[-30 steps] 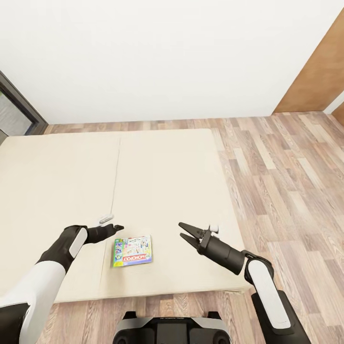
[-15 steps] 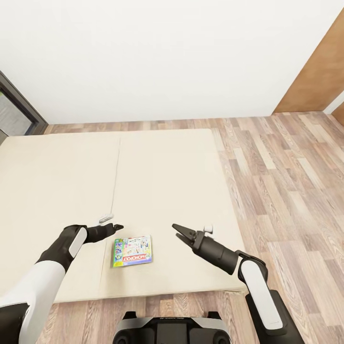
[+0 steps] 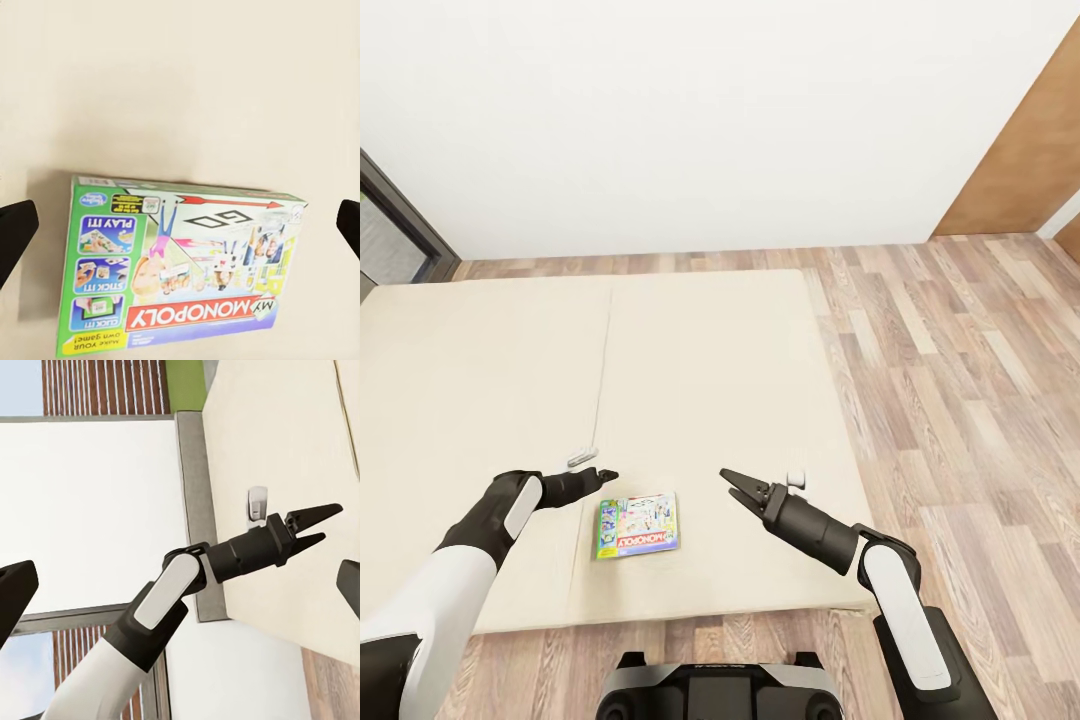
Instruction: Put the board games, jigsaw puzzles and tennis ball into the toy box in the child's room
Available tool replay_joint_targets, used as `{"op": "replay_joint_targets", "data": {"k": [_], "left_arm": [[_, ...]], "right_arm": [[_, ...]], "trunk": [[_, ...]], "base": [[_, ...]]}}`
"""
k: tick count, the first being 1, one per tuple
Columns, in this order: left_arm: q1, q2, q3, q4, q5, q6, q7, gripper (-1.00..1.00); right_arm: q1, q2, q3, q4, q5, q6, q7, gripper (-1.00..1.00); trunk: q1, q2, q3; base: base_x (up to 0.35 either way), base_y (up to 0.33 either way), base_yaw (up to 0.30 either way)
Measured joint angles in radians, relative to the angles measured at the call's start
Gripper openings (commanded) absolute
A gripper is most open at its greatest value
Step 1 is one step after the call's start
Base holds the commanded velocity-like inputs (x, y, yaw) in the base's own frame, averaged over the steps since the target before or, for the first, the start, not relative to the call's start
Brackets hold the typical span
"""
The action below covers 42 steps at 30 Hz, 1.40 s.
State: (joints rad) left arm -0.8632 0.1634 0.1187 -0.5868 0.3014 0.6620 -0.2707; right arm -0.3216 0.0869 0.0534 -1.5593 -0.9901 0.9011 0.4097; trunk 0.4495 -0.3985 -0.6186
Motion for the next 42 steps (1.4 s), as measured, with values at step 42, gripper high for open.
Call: {"op": "replay_joint_targets", "data": {"k": [42], "left_arm": [[0.0,-0.003,-0.003,0.009,-0.004,0.0,0.01,1.0]], "right_arm": [[0.0,0.0,0.0,0.002,0.002,-0.001,0.0,1.0]], "trunk": [[0.0,0.0,-0.061]], "base": [[0.0,0.0,0.0]]}}
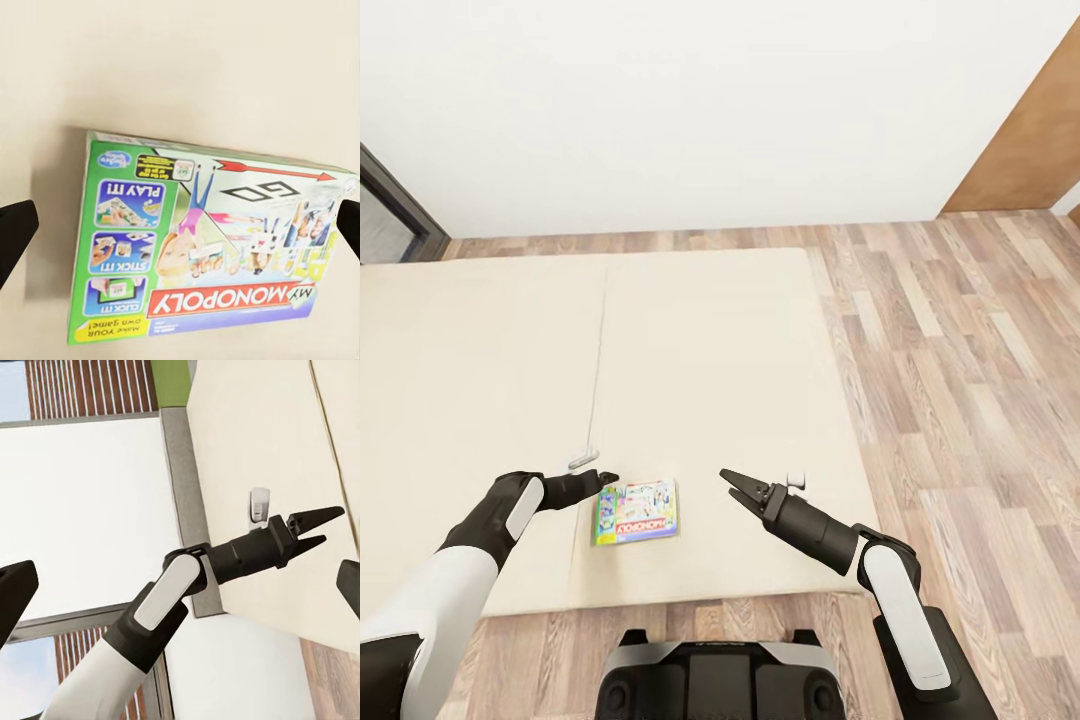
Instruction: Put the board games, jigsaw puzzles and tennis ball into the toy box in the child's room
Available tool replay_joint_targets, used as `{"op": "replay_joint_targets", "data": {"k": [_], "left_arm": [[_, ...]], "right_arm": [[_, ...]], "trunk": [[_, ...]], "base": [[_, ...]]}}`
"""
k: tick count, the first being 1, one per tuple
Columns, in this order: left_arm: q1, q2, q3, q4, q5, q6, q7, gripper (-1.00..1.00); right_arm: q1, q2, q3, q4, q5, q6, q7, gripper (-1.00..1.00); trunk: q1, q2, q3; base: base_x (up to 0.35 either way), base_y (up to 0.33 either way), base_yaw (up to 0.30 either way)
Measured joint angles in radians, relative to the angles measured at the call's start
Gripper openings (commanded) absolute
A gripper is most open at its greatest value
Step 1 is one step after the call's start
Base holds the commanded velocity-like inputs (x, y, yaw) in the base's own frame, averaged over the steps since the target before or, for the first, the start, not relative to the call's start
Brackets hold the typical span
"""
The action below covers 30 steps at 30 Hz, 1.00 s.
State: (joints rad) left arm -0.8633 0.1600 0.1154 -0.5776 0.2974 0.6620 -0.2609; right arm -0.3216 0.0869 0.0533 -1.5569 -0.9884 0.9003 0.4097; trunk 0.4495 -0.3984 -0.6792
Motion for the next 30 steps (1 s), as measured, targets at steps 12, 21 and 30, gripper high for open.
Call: {"op": "replay_joint_targets", "data": {"k": [12,21,30], "left_arm": [[0.0,0.0,-0.003,0.002,-0.002,-0.047,0.0,1.0],[0.0,0.0,-0.035,0.067,-0.021,-0.175,-0.001,1.0],[0.0,0.0,-0.049,0.079,-0.024,-0.193,-0.001,1.0]], "right_arm": [[0.0,0.001,0.0,0.0,0.0,-0.002,0.0,1.0],[0.0,0.001,0.0,0.0,0.0,-0.002,0.0,1.0],[0.0,0.001,0.0,0.0,0.0,-0.002,0.0,1.0]], "trunk": [[0.0,0.0,-0.02],[0.0,0.0,-0.034],[0.0,0.0,-0.049]], "base": [[0.0,0.0,0.0],[0.0,0.0,0.0],[0.0,0.0,0.0]]}}
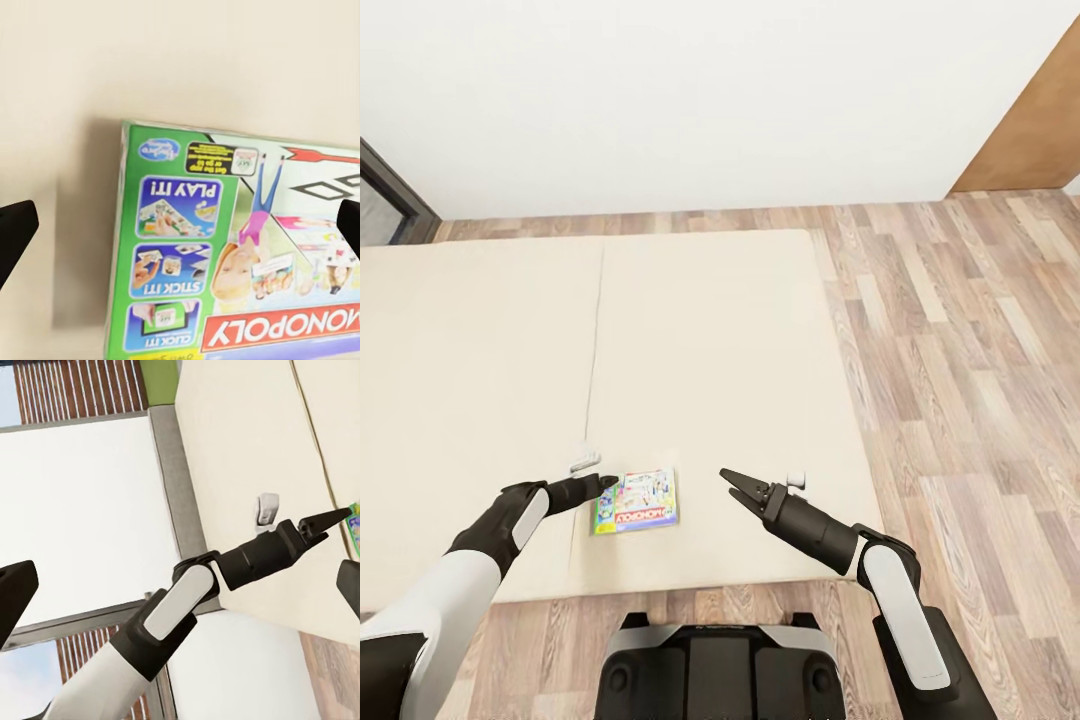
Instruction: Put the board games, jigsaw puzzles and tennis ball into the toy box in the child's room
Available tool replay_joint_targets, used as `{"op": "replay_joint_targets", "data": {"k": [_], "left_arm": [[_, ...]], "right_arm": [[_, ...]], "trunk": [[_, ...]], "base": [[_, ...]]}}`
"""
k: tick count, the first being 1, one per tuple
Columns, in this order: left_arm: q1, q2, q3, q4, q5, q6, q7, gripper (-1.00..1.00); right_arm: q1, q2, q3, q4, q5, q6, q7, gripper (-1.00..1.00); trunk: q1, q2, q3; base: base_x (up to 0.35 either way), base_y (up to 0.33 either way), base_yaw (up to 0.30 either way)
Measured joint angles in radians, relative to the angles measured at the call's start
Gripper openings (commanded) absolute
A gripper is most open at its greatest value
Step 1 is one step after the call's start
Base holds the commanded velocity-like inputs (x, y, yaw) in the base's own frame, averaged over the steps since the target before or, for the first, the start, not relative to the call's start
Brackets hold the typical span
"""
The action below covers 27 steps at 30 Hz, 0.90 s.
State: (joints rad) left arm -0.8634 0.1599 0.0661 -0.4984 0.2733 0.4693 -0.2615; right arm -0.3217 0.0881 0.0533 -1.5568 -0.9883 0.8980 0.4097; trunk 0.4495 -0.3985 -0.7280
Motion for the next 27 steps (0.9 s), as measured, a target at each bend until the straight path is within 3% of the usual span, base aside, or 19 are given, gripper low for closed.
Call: {"op": "replay_joint_targets", "data": {"k": [27], "left_arm": [[0.0,-0.007,-0.003,0.002,0.0,-0.002,0.0,1.0]], "right_arm": [[0.0,0.0,0.003,-0.001,-0.001,-0.03,0.001,1.0]], "trunk": [[0.0,0.0,-0.037]], "base": [[0.0,-0.005,0.0]]}}
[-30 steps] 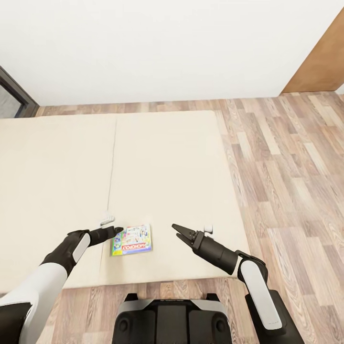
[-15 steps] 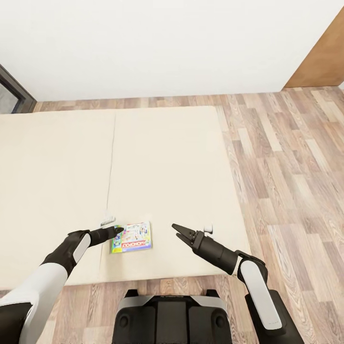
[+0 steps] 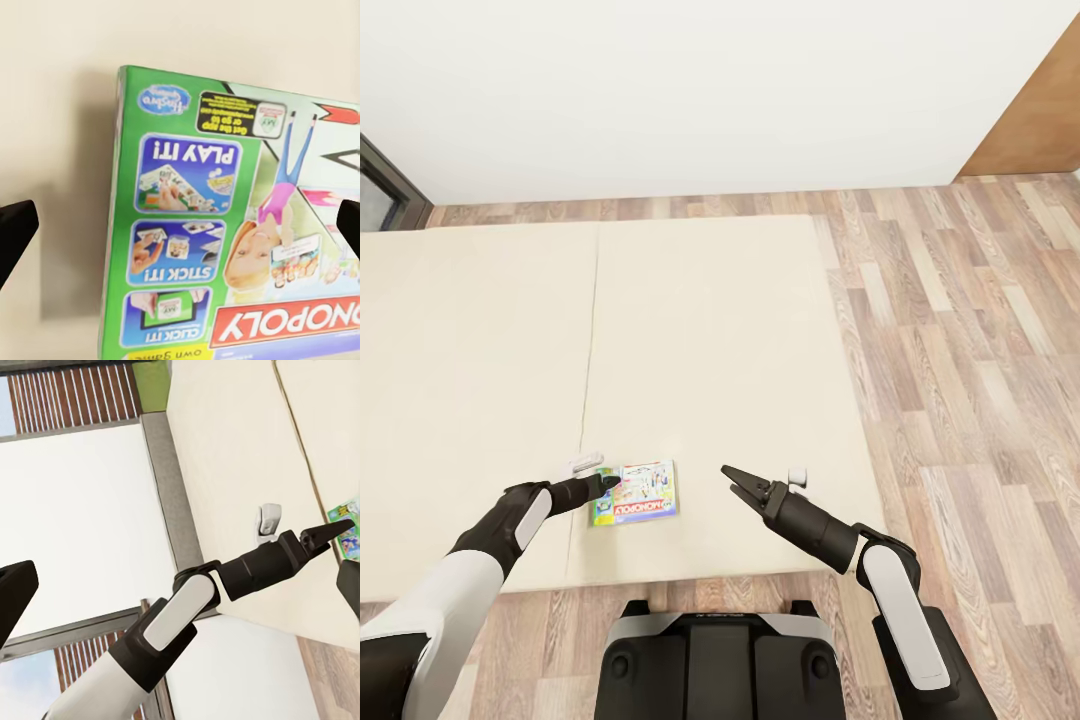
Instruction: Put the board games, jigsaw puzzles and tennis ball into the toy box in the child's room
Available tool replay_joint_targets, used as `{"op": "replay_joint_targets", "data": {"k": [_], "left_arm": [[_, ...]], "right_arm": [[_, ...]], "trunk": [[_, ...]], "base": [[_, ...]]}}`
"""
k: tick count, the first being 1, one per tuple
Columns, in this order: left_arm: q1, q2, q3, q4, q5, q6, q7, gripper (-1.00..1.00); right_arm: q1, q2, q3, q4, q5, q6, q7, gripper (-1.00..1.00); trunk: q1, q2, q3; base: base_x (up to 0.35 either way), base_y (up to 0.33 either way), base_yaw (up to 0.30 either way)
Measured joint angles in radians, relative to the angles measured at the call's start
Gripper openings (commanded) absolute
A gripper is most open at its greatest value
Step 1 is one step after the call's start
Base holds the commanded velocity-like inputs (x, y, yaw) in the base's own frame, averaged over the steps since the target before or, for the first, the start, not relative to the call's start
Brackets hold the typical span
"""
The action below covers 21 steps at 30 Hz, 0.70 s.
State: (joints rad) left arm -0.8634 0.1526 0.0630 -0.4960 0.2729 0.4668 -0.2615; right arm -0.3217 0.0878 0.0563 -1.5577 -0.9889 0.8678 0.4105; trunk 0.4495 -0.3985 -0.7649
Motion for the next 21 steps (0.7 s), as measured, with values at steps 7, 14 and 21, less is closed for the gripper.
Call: {"op": "replay_joint_targets", "data": {"k": [7,14,21], "left_arm": [[0.0,-0.001,-0.001,0.0,-0.001,0.0,0.0,1.0],[0.0,-0.002,0.0,0.0,0.0,0.0,0.0,1.0],[0.0,-0.002,0.0,0.0,0.0,0.0,0.0,1.0]], "right_arm": [[0.0,-0.001,0.0,0.0,0.0,0.0,0.0,1.0],[0.0,-0.001,0.0,0.0,0.0,-0.001,0.0,1.0],[0.0,-0.001,0.0,0.0,0.0,-0.001,0.0,1.0]], "trunk": [[0.0,0.0,-0.001],[0.0,0.0,-0.001],[0.0,0.0,-0.001]], "base": [[0.0,-0.194,0.0],[0.0,-0.055,0.0],[0.0,-0.004,0.0]]}}
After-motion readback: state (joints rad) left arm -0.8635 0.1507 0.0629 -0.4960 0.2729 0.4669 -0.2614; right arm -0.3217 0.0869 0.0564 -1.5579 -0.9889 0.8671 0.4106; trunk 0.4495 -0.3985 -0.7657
